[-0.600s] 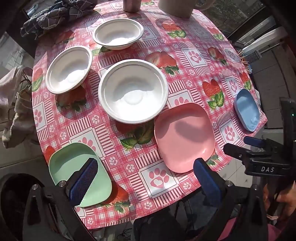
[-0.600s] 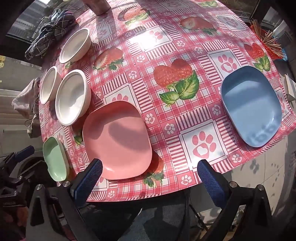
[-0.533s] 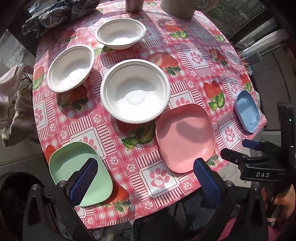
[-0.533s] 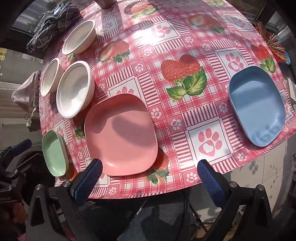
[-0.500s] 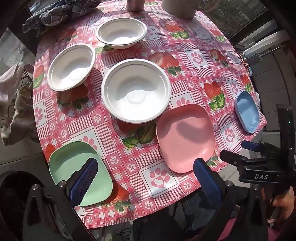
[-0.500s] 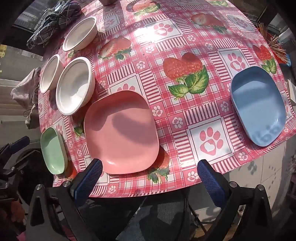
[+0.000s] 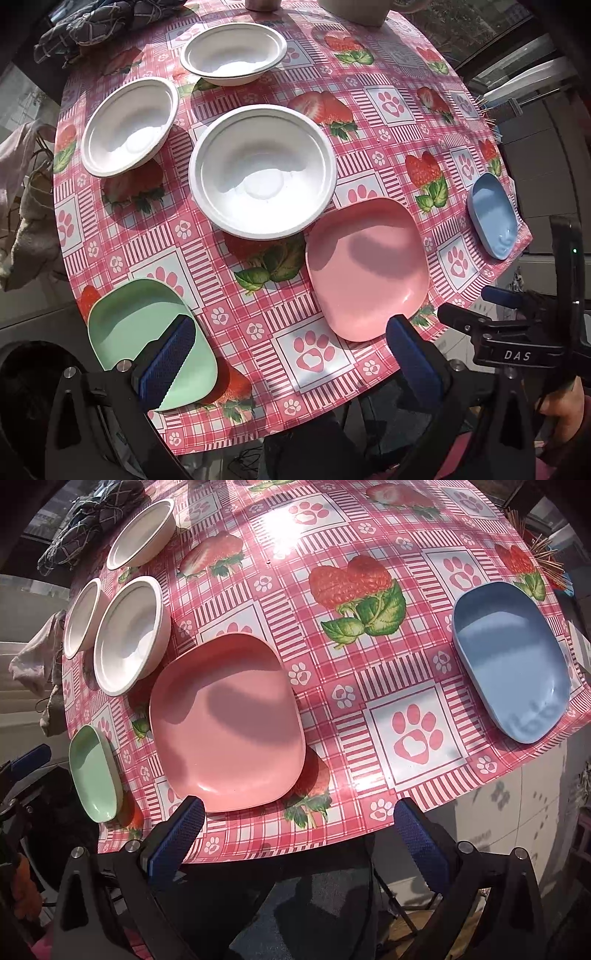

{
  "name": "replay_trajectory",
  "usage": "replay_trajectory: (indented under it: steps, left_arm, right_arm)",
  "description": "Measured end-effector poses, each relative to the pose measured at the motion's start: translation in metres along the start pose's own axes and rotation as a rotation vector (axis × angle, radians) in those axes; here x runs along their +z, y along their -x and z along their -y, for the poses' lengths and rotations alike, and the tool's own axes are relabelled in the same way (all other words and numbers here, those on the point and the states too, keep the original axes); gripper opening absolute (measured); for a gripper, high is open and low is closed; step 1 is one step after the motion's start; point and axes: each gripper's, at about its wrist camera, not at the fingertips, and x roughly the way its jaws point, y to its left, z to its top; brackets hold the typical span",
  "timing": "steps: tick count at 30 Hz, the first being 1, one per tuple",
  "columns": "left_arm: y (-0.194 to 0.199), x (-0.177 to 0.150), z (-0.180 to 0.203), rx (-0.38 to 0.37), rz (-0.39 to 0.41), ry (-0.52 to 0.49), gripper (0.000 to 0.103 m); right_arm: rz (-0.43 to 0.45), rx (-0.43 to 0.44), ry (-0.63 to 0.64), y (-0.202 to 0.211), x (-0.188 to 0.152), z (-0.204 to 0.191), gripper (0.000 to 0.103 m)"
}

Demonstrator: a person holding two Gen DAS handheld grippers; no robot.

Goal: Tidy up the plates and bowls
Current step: 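Move both grippers toward the pink plate beside the mint-green plate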

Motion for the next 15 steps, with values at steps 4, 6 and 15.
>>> replay_trajectory:
  steps: [4,6,15]
  left_arm:
    - [-0.005,-0.001,-0.005,-0.024,-0.022,0.032,0.103]
    - [-0.008,-0.001,-0.007,-0.030,-0.033,0.046,0.103]
    - [-0.023,-0.001,-0.006,-0.028,-0.078,0.054,0.103]
  right_arm:
    - [-0.029,-0.010,0.007,0.001,0.001,0.004,0.103]
    - [-0.103,-0.036,-0.010,-0.006,-0.006,-0.016,0.103]
    - [-0.131,-0.017,-0.060,-0.019,-0.007,-0.011,0.103]
